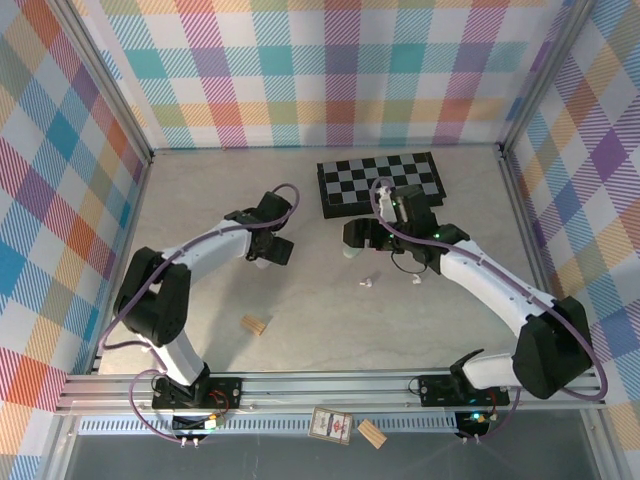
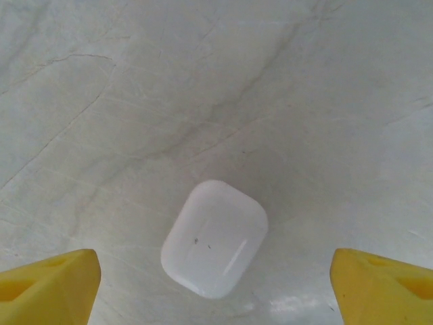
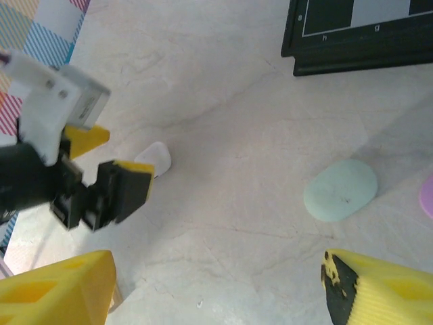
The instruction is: Insert the wireless bluetooth earbuds into the charging case
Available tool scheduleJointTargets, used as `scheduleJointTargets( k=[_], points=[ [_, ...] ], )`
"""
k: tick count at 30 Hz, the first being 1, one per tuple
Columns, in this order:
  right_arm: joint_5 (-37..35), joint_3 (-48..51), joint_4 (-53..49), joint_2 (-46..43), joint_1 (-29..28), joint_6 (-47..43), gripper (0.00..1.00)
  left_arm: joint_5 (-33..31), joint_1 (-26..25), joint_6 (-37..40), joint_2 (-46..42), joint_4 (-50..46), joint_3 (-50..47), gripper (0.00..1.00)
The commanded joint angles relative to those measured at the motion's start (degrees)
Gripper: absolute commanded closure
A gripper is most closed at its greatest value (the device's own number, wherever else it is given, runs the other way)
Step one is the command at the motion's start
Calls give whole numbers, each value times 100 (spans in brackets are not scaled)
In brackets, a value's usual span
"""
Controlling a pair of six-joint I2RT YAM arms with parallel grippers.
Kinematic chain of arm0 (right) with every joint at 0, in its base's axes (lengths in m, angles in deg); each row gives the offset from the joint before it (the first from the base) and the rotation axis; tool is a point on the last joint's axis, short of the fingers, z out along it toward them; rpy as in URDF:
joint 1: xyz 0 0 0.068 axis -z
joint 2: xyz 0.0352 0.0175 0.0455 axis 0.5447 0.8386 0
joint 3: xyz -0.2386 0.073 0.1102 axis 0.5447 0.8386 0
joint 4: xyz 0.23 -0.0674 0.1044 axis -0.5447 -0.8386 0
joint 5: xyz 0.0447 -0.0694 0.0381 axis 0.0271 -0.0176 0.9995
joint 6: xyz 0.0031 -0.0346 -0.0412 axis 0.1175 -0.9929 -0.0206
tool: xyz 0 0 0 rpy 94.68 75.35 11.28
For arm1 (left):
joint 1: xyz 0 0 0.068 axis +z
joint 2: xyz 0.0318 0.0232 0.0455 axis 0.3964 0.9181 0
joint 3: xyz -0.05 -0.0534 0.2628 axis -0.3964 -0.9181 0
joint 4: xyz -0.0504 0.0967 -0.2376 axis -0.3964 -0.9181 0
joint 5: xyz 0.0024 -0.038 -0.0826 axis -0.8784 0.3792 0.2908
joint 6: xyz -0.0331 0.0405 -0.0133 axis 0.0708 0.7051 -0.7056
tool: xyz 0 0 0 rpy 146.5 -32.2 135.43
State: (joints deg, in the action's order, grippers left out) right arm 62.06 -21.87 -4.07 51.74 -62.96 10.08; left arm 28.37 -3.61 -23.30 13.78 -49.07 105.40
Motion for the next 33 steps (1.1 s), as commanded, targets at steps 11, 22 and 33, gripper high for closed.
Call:
scheduleJointTargets(
  k=[11, 22, 33],
  points=[
    [-91, 273, -213, -213, -13, 48, 21, 577, 314, 660, 842, -869, 437, 30],
    [-81, 268, -268, -246, -6, 96, 21, 991, 280, 700, 942, -779, 467, 48],
    [905, 245, 17, -432, 134, 357, 21, 1409, -340, 1351, -681, 905, -537, 50]
  ],
)
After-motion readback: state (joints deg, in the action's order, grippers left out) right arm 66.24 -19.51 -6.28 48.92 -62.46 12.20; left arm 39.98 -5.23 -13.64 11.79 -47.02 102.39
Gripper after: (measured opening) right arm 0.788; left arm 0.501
